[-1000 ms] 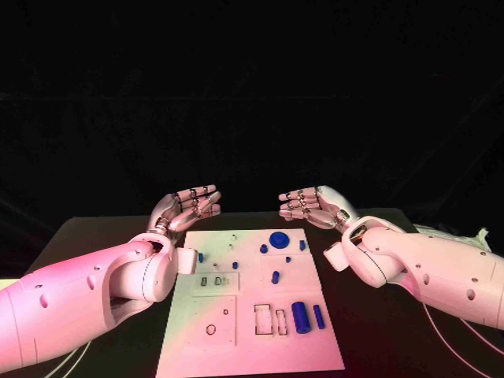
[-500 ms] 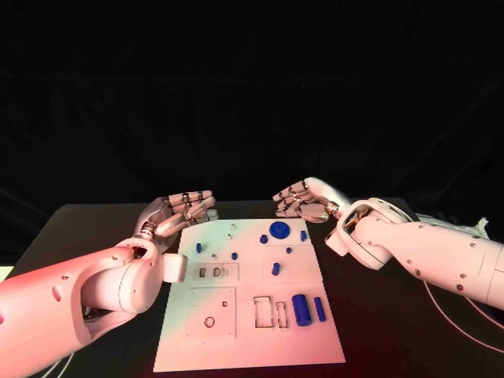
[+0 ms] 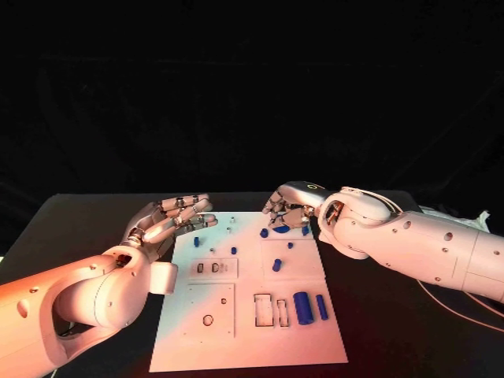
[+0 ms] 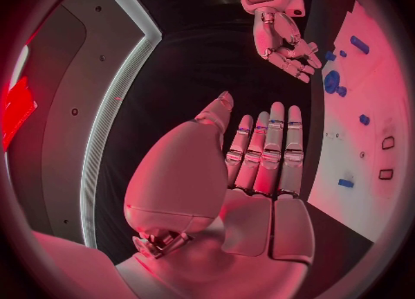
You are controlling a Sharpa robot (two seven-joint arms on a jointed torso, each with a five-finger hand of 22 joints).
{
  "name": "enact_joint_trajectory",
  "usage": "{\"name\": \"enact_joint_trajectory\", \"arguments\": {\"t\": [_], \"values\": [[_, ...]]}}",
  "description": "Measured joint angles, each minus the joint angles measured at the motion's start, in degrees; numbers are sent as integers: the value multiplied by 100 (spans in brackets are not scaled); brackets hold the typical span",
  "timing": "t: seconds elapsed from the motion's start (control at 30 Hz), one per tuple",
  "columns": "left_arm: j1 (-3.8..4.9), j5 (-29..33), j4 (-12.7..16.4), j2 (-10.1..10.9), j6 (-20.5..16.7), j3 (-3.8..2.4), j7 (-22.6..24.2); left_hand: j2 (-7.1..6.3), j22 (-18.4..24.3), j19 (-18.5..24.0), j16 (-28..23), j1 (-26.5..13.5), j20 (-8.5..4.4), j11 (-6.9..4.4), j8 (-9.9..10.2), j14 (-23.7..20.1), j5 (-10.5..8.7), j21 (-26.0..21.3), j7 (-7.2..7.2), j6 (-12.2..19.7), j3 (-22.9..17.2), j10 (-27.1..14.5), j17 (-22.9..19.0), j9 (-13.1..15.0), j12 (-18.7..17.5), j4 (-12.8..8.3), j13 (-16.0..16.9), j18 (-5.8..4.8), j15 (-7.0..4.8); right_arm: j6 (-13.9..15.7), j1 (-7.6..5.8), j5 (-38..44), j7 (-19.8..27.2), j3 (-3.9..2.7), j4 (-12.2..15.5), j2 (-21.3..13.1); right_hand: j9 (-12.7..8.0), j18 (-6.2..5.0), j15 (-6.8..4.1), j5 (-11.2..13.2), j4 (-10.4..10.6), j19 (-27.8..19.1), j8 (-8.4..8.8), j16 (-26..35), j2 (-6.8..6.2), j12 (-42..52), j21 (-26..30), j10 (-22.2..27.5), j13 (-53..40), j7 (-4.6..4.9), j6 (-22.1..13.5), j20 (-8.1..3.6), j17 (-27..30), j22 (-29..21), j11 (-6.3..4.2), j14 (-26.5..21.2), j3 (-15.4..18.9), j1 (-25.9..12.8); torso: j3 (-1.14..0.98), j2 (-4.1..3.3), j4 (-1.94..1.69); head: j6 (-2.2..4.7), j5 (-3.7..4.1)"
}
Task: Assemble the parts on the task board
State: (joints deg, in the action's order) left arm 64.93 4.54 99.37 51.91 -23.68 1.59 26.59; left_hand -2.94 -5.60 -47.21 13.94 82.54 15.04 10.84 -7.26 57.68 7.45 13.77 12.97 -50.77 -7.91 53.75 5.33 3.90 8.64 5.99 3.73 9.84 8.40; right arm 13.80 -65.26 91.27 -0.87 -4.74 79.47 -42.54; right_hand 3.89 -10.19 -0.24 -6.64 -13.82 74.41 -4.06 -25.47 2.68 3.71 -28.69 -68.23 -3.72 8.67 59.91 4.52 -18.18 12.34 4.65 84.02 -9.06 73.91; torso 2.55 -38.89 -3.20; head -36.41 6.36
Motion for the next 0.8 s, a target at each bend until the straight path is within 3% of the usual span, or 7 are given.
{"name": "enact_joint_trajectory", "arguments": {"t": [0.17, 0.3, 0.4, 0.5, 0.57, 0.8], "values": [[9, 26, 61, 10, 50, -5, -7, 0, 0, 0, 0, 0, 0, 9, 0, 0, 0, 0, 0, 0, 0, 9, 1, 0, 0, 0, 0, 0, 0, -139, -30, 489, -258, 0, 6, 57, 0, 0, 0, 0, 73, 92, 0, -560, -67, 0, -285, 146, 8, -1, -1, -31, -387, 164, 4, 0, -119, -67, 18, -85, -36, 33, 19], [11, 44, 129, 18, 82, -5, -16, 0, 0, 0, 0, 0, 0, 19, 0, 0, 0, 21, 0, 0, 0, 21, 5, 0, 0, 0, 0, -1, 0, -243, -58, 791, -412, 1, 12, 88, 0, 0, 0, 23, 173, 134, 0, -1462, -98, 0, -663, 204, 8, -20, 17, -32, -1129, 388, -4, 0, -281, -98, 33, -151, -62, 56, 45], [12, 49, 180, 35, 99, -7, -24, 0, 0, 0, 0, 0, 0, 19, 0, 0, 0, 21, 0, 0, 0, 21, 4, -1, 0, 0, 0, 0, 0, -319, -77, 947, -500, 0, 9, 106, 0, 1, 0, 41, 244, 138, 0, -2060, -195, 0, -899, 245, 8, -20, 17, -28, -1721, 546, 2, 0, -384, -92, 41, -195, -81, 59, 63], [12, 54, 219, 52, 108, -10, -31, 23, 1, 0, 0, -23, 0, 19, 0, 0, 0, 21, 0, 1, 0, 21, 4, -1, 0, 0, 0, -1, 0, -390, -86, 1052, -562, 0, 2, 120, 0, 0, -40, 45, 312, 316, 0, -2597, -247, 0, -1534, 246, 8, -41, -4, 1, -2282, 1226, 1, 1, -485, -104, 47, -231, -100, 54, 75], [12, 56, 238, 62, 114, -15, -34, 23, 0, 0, 0, -23, 0, 20, 0, 0, 0, 21, 0, 1, 0, 21, 4, -1, 0, 0, 0, 0, 0, -430, -90, 1098, -591, 0, -2, 131, -1, 92, -40, 45, 406, 348, 0, -3022, -296, 0, -2055, 246, 8, -41, -4, 1, -2705, 1781, 1, 1, -610, -113, 50, -251, -109, 49, 77], [16, 62, 254, 74, 144, -22, -41, 23, 1, 1, 0, -23, 1, 20, 0, 0, 0, 21, 0, 1, 0, 20, 4, -1, 0, 0, 0, -1, 0, -563, -92, 1209, -630, -1, -36, 203, -1, 92, -40, 45, 513, 241, 0, -3262, -368, 0, -2411, 267, 8, -41, -4, 42, -2918, 2128, 22, 1, -796, -39, 51, -327, -141, 52, 72]]}}
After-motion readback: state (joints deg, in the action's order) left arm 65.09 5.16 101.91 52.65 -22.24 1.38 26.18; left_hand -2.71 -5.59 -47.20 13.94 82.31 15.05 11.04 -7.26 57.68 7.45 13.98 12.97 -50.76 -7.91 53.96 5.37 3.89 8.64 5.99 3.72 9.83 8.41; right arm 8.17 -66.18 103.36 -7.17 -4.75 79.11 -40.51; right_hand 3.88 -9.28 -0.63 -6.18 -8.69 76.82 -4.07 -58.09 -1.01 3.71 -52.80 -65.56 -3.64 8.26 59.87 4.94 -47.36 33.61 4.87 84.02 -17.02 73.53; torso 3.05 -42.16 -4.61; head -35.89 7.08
